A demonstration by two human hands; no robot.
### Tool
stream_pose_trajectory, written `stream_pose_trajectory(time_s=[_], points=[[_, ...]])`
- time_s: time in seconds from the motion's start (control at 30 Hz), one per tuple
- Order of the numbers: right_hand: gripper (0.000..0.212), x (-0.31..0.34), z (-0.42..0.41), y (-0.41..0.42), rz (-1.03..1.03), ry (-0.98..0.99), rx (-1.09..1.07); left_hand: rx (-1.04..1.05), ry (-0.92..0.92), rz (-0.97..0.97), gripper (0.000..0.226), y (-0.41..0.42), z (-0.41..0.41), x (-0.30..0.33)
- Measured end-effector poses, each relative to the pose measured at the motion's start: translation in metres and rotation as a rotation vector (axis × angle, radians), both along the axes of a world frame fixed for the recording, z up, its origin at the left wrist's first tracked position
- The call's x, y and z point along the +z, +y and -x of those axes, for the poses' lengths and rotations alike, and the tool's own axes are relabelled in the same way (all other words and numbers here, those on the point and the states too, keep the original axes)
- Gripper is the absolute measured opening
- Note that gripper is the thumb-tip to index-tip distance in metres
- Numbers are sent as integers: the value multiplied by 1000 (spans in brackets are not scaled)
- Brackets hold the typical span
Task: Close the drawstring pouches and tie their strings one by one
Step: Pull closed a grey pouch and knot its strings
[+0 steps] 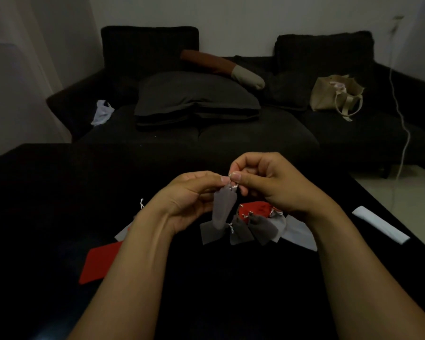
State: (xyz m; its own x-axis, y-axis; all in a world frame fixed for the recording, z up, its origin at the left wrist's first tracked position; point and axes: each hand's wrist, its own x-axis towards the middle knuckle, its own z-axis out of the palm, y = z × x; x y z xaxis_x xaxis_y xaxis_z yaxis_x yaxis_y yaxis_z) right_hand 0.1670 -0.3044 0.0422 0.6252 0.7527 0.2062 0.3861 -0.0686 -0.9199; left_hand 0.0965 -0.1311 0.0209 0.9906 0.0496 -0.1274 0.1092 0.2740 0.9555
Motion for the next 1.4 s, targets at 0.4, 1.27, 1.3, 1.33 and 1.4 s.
stream_pose_trajectory(time_s=[0.4, 1.27, 1.3, 1.33, 1.4], points=[[10, 3, 4, 3, -27, -17, 56, -57, 25, 152, 16, -3, 3, 3], [10, 5, 9, 13, -86, -65, -117, -21, -2, 208, 25, 1, 2, 6], [10, 4, 8, 14, -87, -52, -121, -14, -8, 197, 26, 0, 2, 6], [10, 4, 8, 14, -90, -44, -126, 8, -18, 189, 26, 0, 2, 7], [11, 3, 6, 12, -96, -31, -149, 78, -39, 186, 24, -2, 3, 9]])
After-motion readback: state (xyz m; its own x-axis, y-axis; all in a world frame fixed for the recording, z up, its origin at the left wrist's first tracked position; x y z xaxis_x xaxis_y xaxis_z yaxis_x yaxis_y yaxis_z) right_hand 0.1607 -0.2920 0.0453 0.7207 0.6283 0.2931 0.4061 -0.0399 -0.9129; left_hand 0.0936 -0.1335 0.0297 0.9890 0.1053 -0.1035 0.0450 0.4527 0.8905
